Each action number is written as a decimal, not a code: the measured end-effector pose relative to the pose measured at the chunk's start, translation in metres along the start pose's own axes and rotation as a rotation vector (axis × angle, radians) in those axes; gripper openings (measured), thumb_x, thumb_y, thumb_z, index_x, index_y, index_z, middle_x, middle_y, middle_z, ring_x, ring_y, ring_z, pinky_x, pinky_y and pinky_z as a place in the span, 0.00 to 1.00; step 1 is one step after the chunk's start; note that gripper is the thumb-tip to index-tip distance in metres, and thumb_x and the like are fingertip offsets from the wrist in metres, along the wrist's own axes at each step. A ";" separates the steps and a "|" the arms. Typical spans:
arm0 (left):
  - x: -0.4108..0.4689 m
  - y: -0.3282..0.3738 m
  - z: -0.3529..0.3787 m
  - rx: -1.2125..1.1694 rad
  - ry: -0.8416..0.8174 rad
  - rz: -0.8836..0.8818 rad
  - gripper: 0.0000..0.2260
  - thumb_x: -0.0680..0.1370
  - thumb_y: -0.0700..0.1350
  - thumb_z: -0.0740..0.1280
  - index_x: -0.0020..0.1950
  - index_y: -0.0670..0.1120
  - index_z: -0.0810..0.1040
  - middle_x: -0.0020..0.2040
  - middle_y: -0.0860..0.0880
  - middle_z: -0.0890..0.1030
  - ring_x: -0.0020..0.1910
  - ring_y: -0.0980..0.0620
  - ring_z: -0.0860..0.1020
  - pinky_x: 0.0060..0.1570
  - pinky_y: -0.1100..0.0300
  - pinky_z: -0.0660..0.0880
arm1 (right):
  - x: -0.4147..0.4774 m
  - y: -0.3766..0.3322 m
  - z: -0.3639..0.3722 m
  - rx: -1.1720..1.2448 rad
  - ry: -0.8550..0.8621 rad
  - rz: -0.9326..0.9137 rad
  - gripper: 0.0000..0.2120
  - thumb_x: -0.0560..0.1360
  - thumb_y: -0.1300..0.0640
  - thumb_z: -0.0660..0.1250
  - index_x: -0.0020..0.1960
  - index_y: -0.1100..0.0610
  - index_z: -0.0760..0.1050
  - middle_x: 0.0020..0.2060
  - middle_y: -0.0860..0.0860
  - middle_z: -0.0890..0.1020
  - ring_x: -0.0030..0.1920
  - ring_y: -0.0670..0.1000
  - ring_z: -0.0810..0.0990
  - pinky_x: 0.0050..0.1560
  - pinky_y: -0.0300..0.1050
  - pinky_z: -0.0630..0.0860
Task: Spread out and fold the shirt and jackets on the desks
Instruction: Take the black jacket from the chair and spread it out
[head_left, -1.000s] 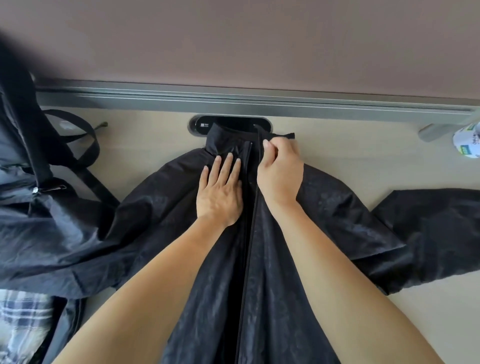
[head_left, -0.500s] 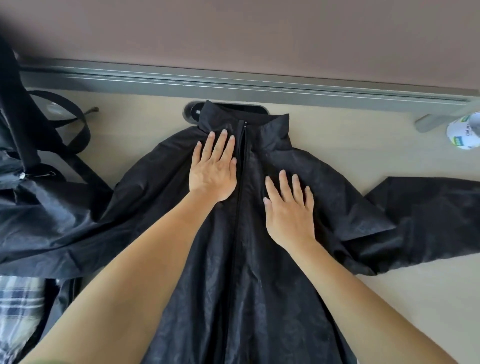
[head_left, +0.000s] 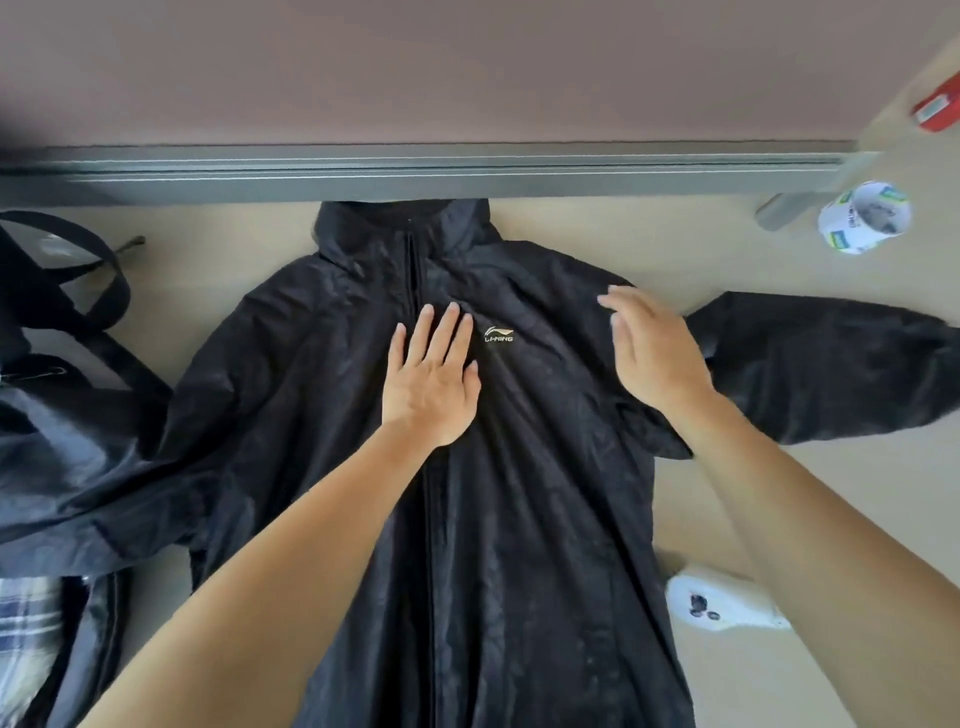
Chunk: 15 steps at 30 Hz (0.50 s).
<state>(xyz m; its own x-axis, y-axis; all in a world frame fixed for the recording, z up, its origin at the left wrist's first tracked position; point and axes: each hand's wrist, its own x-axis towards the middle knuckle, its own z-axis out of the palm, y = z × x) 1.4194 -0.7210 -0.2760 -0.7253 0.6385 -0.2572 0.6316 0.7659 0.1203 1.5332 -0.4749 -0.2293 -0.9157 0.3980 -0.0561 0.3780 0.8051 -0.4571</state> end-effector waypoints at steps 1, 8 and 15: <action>0.005 -0.001 -0.003 0.003 -0.006 -0.002 0.28 0.83 0.55 0.44 0.82 0.49 0.41 0.82 0.52 0.41 0.80 0.48 0.38 0.78 0.45 0.40 | -0.009 0.023 -0.011 -0.062 0.024 0.053 0.20 0.83 0.54 0.52 0.68 0.61 0.74 0.67 0.58 0.77 0.67 0.62 0.74 0.68 0.58 0.69; 0.027 -0.009 -0.013 0.042 -0.030 -0.025 0.29 0.82 0.52 0.46 0.81 0.50 0.41 0.82 0.52 0.41 0.80 0.49 0.39 0.78 0.46 0.40 | -0.087 0.135 -0.030 -0.290 -0.235 0.572 0.31 0.80 0.34 0.42 0.80 0.41 0.40 0.81 0.46 0.40 0.80 0.55 0.38 0.77 0.65 0.44; 0.033 0.000 -0.017 -0.008 -0.052 -0.093 0.31 0.80 0.49 0.50 0.82 0.51 0.43 0.82 0.54 0.41 0.80 0.50 0.38 0.78 0.46 0.39 | -0.110 0.116 -0.027 -0.097 -0.254 0.919 0.36 0.73 0.23 0.41 0.76 0.32 0.33 0.78 0.42 0.31 0.77 0.64 0.31 0.70 0.79 0.40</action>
<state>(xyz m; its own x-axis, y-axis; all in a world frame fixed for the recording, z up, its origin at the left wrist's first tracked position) 1.3913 -0.6985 -0.2676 -0.7653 0.5604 -0.3167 0.5601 0.8222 0.1016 1.6815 -0.4132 -0.2525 -0.2536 0.7941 -0.5523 0.9626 0.2633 -0.0634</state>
